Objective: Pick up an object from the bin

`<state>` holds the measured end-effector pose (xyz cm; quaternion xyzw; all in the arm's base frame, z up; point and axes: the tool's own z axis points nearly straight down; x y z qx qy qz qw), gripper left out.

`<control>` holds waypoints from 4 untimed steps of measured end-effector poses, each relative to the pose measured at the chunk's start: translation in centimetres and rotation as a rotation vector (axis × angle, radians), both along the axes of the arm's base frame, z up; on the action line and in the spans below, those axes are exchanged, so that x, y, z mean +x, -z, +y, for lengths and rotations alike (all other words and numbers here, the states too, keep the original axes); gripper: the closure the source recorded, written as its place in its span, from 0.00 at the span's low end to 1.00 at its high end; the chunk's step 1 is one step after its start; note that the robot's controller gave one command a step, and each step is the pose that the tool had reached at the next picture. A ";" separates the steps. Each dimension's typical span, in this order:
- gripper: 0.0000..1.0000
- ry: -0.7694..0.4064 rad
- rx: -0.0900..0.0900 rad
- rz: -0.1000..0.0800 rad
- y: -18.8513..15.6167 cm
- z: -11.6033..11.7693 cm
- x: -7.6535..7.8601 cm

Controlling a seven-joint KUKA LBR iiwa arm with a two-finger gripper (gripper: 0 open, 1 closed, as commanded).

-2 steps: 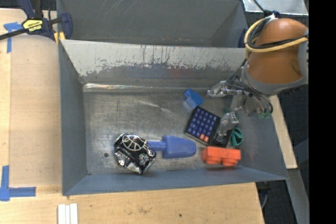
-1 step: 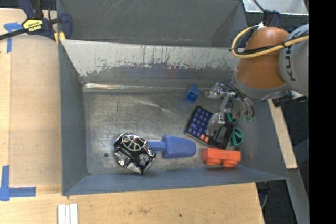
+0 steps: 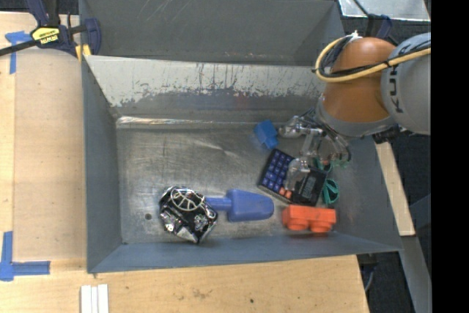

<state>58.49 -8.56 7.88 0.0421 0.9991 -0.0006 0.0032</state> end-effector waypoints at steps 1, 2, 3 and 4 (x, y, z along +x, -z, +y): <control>0.00 0.065 0.004 0.003 0.3 -0.5 -0.2; 1.00 0.000 0.003 0.002 -0.3 0.1 0.2; 1.00 0.000 0.003 0.002 -0.3 0.1 0.2; 1.00 0.000 0.003 0.003 -0.7 0.1 0.2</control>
Offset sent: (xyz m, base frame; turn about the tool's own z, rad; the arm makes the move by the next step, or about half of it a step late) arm 0.0000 0.0000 0.0000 0.0000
